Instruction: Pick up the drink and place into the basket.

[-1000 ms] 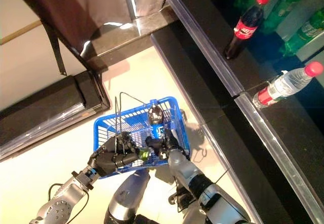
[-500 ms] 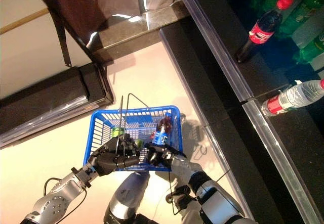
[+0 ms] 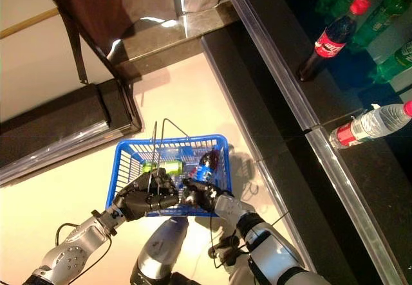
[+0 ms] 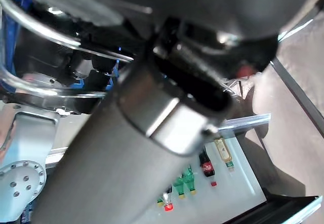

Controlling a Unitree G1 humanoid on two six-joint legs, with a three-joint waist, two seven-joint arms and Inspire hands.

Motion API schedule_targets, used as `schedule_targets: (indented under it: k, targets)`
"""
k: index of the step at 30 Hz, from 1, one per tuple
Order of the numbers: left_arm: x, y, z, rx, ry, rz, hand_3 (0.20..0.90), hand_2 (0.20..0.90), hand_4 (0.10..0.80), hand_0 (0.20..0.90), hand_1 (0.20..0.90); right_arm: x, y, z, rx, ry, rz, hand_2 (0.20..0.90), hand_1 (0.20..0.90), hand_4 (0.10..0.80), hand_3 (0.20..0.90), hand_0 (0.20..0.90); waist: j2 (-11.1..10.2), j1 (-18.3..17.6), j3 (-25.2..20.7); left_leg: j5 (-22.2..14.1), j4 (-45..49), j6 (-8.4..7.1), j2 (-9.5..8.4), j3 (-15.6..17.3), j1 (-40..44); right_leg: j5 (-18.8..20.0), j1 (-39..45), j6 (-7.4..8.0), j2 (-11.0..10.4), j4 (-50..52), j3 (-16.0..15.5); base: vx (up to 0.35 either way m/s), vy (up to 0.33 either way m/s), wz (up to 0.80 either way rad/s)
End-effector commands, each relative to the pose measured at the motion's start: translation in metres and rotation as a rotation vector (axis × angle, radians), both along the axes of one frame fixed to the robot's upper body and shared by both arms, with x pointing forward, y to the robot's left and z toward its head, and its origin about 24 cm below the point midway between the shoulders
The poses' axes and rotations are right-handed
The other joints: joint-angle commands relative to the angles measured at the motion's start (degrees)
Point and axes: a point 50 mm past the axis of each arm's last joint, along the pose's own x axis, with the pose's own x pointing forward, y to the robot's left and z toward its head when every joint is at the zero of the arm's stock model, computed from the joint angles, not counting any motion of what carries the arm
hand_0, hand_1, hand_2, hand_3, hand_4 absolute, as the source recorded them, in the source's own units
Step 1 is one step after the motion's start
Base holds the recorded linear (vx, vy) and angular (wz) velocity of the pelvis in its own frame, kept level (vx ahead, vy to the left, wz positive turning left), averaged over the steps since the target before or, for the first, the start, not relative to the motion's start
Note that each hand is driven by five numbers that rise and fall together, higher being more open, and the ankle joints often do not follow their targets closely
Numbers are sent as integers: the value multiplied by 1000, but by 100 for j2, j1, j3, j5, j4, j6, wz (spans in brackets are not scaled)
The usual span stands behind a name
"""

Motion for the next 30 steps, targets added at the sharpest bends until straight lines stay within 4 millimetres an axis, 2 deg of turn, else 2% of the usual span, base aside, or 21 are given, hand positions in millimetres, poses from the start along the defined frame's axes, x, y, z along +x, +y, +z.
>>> schedule_targets:
  k: [1,8,13,17,24,25,28,29,30]
  targets:
    - [-3,-47,132,-357,-632,-239,200,300,100,300,300,7,73,35,231,-92,141,900,900,800,900,900,-12,-78,-170,-27,421,355,-467,52,-397,962,440,40,342,-890,57,0,0,0]
    - [-1,-48,127,-365,-618,-240,200,300,100,300,300,16,70,46,227,-166,129,900,900,800,900,900,-44,-129,-169,-33,405,357,-420,133,-363,970,407,62,315,-842,79,0,0,0]
    - [1,-43,115,-378,-566,-193,200,300,100,300,300,17,72,63,268,-272,150,900,900,800,900,900,-103,-224,-204,-33,354,349,-368,220,-306,963,403,69,323,-855,120,-3,3,-1]
    - [-1,-34,97,-344,-552,-131,200,300,100,300,300,4,78,86,295,-405,205,900,900,800,900,900,-214,-413,-240,-43,302,347,-273,384,-258,997,362,101,325,-917,222,-17,17,-8]
    - [-3,-17,73,-300,-507,-1,200,300,100,300,300,-23,69,118,377,-634,342,900,900,800,900,900,-368,-731,-366,-45,189,370,-126,629,-148,1055,344,164,378,-1051,416,-14,10,-16]
    - [-4,-13,67,-291,-496,32,200,300,100,300,300,-32,64,125,390,-682,375,900,900,800,900,900,-419,-814,-396,-53,175,375,-98,683,-122,1072,344,186,397,-1093,474,-14,1,-26]
    - [-4,-10,63,-280,-486,60,200,300,100,300,300,-38,59,129,402,-717,391,900,900,800,900,900,-461,-890,-432,-60,157,379,-66,740,-91,1091,345,210,414,-1129,529,-32,2,-24]
    - [-4,-4,56,-264,-468,100,200,300,100,300,300,-43,47,135,409,-766,387,900,900,800,900,900,-525,-1018,-492,72,106,427,-44,828,-112,1250,316,198,426,-1250,534,-80,9,-27]
    - [-4,-1,50,-261,-447,129,200,300,100,300,300,-45,41,138,408,-794,373,900,900,800,900,900,-567,-1092,-529,58,99,436,-22,884,-78,1272,321,223,438,-1282,591,-79,7,-25]
